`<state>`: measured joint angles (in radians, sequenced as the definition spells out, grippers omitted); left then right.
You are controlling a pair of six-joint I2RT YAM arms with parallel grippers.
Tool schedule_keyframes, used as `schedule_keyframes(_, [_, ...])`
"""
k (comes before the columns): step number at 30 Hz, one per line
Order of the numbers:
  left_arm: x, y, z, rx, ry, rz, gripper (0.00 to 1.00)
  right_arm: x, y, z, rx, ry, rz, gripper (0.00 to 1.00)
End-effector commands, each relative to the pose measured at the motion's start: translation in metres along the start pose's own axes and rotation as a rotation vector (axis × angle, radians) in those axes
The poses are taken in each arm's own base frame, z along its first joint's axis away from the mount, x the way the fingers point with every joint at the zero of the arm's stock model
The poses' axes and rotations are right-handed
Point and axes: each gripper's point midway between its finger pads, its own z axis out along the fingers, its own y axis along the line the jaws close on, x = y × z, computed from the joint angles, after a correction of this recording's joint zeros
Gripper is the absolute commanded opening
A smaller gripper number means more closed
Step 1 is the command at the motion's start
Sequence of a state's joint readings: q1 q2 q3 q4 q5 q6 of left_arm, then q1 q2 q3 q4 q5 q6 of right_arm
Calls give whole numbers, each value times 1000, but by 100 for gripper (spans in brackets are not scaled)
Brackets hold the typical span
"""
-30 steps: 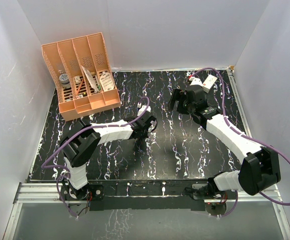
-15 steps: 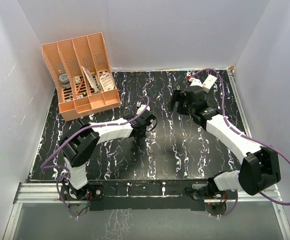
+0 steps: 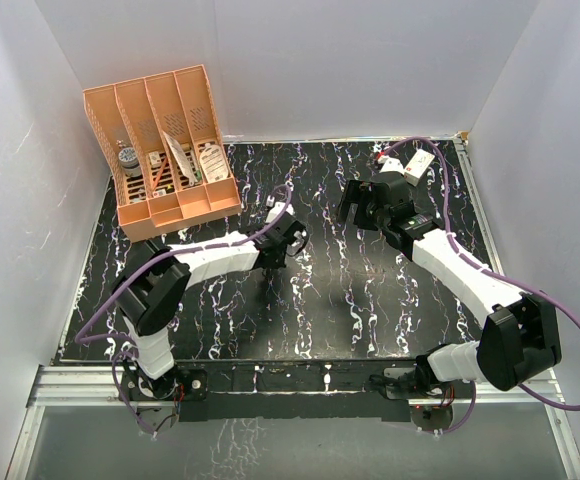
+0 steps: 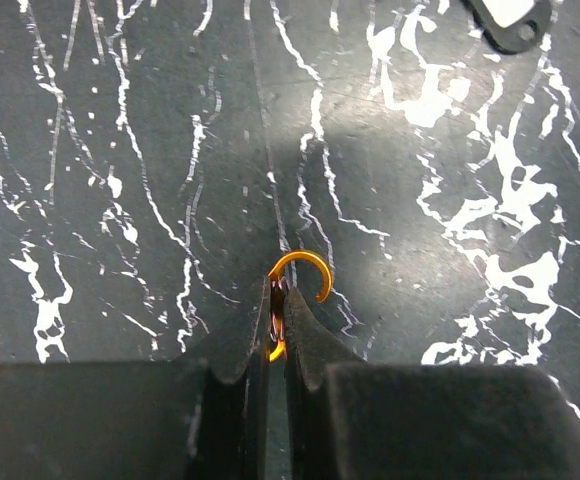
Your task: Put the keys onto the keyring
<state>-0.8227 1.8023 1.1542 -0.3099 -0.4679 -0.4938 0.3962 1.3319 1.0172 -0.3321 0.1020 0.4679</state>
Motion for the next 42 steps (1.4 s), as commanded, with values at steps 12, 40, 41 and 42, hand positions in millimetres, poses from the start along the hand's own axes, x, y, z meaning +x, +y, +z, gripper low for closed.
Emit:
schedule_keyframes(12, [-46,34,-10,-12,-72,-97,0,5,18,15,-108,12,-43,84])
schedule_keyframes(40, [-56,57,-34,49,-104,-166,0,46,92,127,-182,213,-60,50])
schedule_keyframes(41, [-55,57,-35,51,-104,-167,0,47,94,129,-182,217,-52,48])
schedule_keyframes(42, [-55,58,-35,53,-106,-171,0,48,96,130,-183,221,-44,47])
